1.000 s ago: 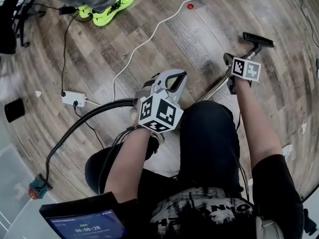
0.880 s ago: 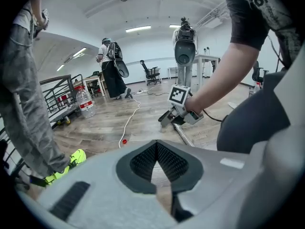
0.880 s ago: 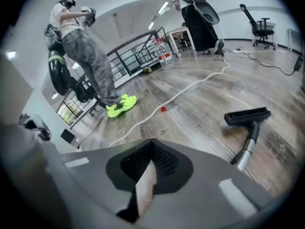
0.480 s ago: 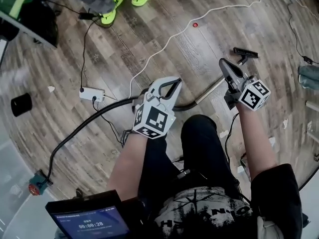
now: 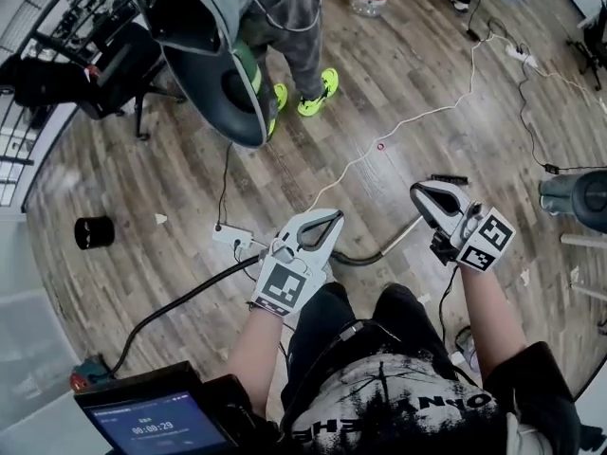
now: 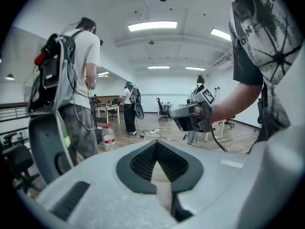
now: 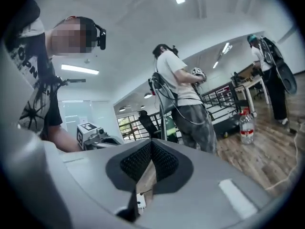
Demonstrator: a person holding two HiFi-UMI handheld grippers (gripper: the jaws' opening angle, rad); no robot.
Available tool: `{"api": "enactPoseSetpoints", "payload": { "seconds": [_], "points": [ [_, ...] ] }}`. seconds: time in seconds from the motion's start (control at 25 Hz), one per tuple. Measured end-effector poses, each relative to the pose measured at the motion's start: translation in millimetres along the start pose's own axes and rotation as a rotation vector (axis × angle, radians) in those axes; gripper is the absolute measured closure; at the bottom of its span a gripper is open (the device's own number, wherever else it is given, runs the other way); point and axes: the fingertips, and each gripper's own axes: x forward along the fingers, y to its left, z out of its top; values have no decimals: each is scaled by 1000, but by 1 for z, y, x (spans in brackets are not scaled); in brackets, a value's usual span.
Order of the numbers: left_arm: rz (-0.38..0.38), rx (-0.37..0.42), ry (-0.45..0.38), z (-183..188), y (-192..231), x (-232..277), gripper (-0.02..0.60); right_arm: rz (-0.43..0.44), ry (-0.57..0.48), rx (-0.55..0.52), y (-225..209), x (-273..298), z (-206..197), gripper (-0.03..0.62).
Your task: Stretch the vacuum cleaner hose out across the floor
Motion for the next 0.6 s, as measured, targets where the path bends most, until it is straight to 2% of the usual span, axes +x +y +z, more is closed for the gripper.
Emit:
{"api": "enactPoseSetpoints", "payload": {
  "seconds": [0.12, 0.28, 0.6],
  "points": [
    [14, 19, -53, 55, 8, -31, 580, 13, -11, -90, 39, 8, 52, 588],
    [16, 102, -147, 113, 15, -54, 580, 6, -27, -212, 72, 19, 93, 588],
    [86, 131, -176, 157, -22, -49, 580, 101, -63, -269, 100, -8, 127, 588]
  ]
}}
